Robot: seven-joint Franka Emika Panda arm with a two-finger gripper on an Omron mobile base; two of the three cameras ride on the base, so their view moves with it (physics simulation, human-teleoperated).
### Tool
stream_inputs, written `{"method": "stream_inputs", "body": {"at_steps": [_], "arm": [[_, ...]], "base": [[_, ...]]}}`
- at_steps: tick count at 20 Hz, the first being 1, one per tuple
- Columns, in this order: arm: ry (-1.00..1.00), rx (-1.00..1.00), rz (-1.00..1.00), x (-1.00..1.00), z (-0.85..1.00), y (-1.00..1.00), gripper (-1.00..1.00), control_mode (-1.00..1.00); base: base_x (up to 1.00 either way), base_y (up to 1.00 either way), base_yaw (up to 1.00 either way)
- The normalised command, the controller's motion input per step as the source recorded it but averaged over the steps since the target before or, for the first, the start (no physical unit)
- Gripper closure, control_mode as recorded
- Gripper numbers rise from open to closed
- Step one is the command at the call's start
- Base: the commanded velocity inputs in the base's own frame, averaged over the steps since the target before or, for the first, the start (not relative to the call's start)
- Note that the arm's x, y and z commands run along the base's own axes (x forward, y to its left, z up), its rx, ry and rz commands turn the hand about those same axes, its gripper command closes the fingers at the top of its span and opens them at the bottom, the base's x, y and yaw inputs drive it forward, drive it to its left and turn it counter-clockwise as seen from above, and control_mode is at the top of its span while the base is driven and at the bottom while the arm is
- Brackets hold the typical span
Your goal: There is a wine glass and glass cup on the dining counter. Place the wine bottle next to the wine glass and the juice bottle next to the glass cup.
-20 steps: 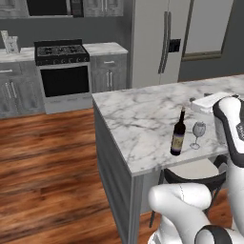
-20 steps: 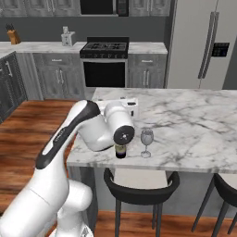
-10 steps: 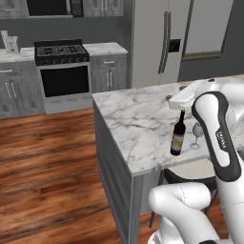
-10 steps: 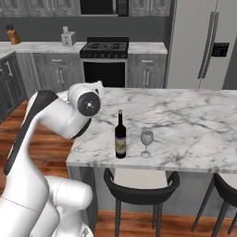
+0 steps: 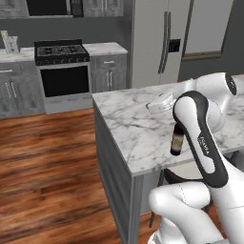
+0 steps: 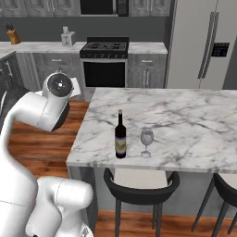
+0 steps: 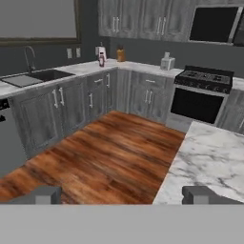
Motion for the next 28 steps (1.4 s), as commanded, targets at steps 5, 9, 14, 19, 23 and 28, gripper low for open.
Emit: {"method": "stream_inputs", "body": {"at_steps": [5,9,14,19,23,28], "arm": [[0.18,-0.01,0.0,-0.23,-0.05,0.41,-1.0,-1.0],[0.14,0.0,0.01,-0.3,-0.15,0.58,-1.0,-1.0],[0.0,0.0,0.0,0.0,0.0,0.0,-1.0,1.0],[0.0,0.0,0.0,0.0,0.0,0.0,-1.0,1.0],[0.0,0.0,0.0,0.0,0.0,0.0,-1.0,1.0],[0.0,0.0,0.0,0.0,0.0,0.0,-1.0,1.0]], "base": [[0.0,0.0,0.0],[0.0,0.0,0.0],[-0.44,1.0,0.03],[-0.22,1.0,0.06],[0.19,0.87,0.03],[0.99,0.3,0.0]]}}
